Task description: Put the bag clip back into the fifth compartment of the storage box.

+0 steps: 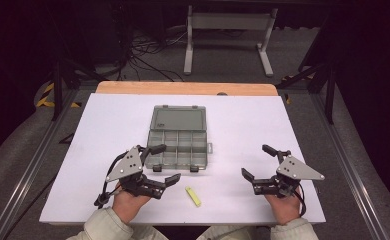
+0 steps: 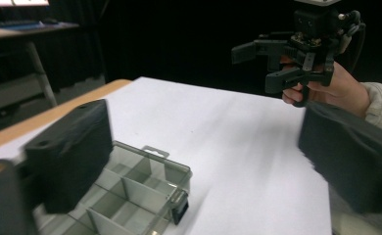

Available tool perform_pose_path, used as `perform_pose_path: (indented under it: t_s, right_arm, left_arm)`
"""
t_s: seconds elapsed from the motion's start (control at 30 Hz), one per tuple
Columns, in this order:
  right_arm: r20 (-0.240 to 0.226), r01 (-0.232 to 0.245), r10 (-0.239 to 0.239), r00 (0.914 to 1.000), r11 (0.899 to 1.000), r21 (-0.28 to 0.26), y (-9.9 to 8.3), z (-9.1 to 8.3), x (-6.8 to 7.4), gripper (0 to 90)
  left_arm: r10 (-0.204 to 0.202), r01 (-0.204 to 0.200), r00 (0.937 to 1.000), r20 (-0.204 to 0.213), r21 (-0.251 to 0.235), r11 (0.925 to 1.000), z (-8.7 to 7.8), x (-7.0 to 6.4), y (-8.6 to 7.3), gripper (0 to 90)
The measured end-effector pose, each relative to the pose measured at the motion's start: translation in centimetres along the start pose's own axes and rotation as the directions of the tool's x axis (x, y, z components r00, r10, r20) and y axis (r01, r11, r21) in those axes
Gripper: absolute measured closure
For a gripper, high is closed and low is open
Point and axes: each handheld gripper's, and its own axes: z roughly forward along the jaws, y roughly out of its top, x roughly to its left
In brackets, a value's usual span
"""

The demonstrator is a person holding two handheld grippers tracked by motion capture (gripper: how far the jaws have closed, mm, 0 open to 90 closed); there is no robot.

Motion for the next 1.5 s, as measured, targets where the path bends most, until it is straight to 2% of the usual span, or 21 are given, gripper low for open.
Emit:
perform_pose_path:
  t_s: [0.07,0.13,0.17,0.27,0.33,0.4,0.43,0.47,0.5,0.57,0.77,0.9,0.97,1.0,1.03,1.1,1.17,1.23,1.43,1.47,1.5]
  right_arm:
    - [0.002,0.002,-0.002,1.0,1.0,0.002,0.0,0.0,0.0,2.2]
    - [0.004,0.001,-0.001,1.0,1.0,0.001,0.0,-0.1,0.0,2.3]
    - [0.005,0.001,-0.001,1.0,1.0,0.001,0.0,-0.1,0.0,2.3]
    - [0.003,-0.002,0.002,1.0,1.0,0.001,-0.1,-0.2,-0.1,2.3]
    - [0.003,-0.005,0.005,1.0,1.0,0.002,-0.1,-0.2,-0.1,2.3]
    - [0.005,-0.006,0.006,1.0,1.0,0.002,-0.1,-0.2,-0.1,2.3]
    - [0.006,-0.007,0.007,1.0,1.0,0.001,-0.2,-0.2,-0.1,2.3]
    - [0.006,-0.009,0.009,0.9999,1.0,0.001,-0.2,-0.2,-0.1,2.2]
    - [0.005,-0.009,0.009,0.9999,1.0,0.002,-0.2,-0.2,-0.2,2.3]
    - [0.004,-0.009,0.009,1.0,1.0,0.006,-0.2,-0.2,-0.2,2.3]
    - [0.005,-0.012,0.012,0.9999,1.0,0.007,-0.3,-0.2,-0.2,2.3]
    - [-0.002,-0.013,0.013,0.9999,1.0,0.016,-0.3,-0.1,-0.2,2.3]
    - [-0.001,-0.011,0.011,0.9999,1.0,0.015,-0.3,-0.1,-0.2,2.3]
    - [-0.001,-0.01,0.01,0.9999,1.0,0.016,-0.3,-0.2,-0.2,2.2]
    - [-0.001,-0.011,0.011,0.9999,1.0,0.016,-0.3,-0.2,-0.2,2.3]
    - [-0.002,-0.012,0.012,0.9999,1.0,0.014,-0.3,-0.1,-0.2,2.3]
    - [-0.003,-0.012,0.012,0.9999,1.0,0.014,-0.3,-0.1,-0.2,2.3]
    - [-0.003,-0.01,0.01,0.9999,1.0,0.015,-0.3,-0.2,-0.2,2.3]
    - [-0.002,-0.012,0.012,0.9999,1.0,0.011,-0.3,-0.2,-0.2,2.3]
    - [-0.002,-0.012,0.012,0.9999,1.0,0.011,-0.3,-0.2,-0.2,2.3]
    - [-0.002,-0.013,0.013,0.9999,1.0,0.011,-0.3,-0.2,-0.2,2.3]
  left_arm:
    - [-0.016,0.015,0.9989,0.044,0.025,0.9996,0.2,0.0,0.1,31.2]
    - [-0.004,0.0,0.9965,0.084,0.051,0.9987,0.4,0.0,0.3,50.4]
    - [0.003,-0.011,0.9943,0.106,0.069,0.9975,0.4,0.0,0.4,57.2]
    - [0.017,-0.033,0.9908,0.135,0.122,0.992,0.6,-0.1,0.8,74.0]
    - [0.016,-0.038,0.9873,0.158,0.14,0.9895,0.8,-0.2,0.9,81.5]
    - [0.026,-0.059,0.9814,0.19,0.172,0.9832,0.9,0.0,1.1,87.5]
    - [0.026,-0.059,0.9814,0.19,0.172,0.9832,0.9,0.0,1.1,89.4]
    - [0.019,-0.067,0.9739,0.226,0.204,0.9766,1.2,0.1,1.3,89.5]
    - [0.019,-0.067,0.9739,0.226,0.204,0.9766,1.2,0.1,1.3,89.5]
    - [0.015,-0.084,0.965,0.262,0.255,0.9633,1.7,0.3,1.4,89.7]
    - [0.016,-0.14,0.9465,0.322,0.366,0.9201,2.8,0.4,1.5,89.8]
    - [0.012,-0.161,0.9417,0.336,0.421,0.8928,3.5,0.4,1.3,89.8]
    - [0.004,-0.16,0.9416,0.337,0.438,0.8846,3.8,0.4,1.2,89.8]
    - [0.003,-0.165,0.9404,0.34,0.449,0.8781,4.0,0.5,1.0,89.8]
    - [-0.003,-0.164,0.9418,0.336,0.468,0.8685,4.3,0.6,0.8,89.8]
    - [-0.008,-0.169,0.9404,0.34,0.487,0.8566,4.7,0.5,0.5,89.8]
    - [-0.008,-0.181,0.9351,0.354,0.496,0.8493,5.0,0.4,0.4,89.8]
    - [-0.009,-0.193,0.9301,0.367,0.511,0.8378,5.3,0.2,0.2,89.8]
    - [-0.033,-0.21,0.9155,0.401,0.547,0.8104,6.1,-0.1,-0.5,89.8]
    - [-0.032,-0.22,0.9128,0.407,0.556,0.8013,6.3,-0.1,-0.6,89.8]
    - [-0.032,-0.225,0.9115,0.41,0.562,0.7962,6.4,-0.2,-0.7,89.8]
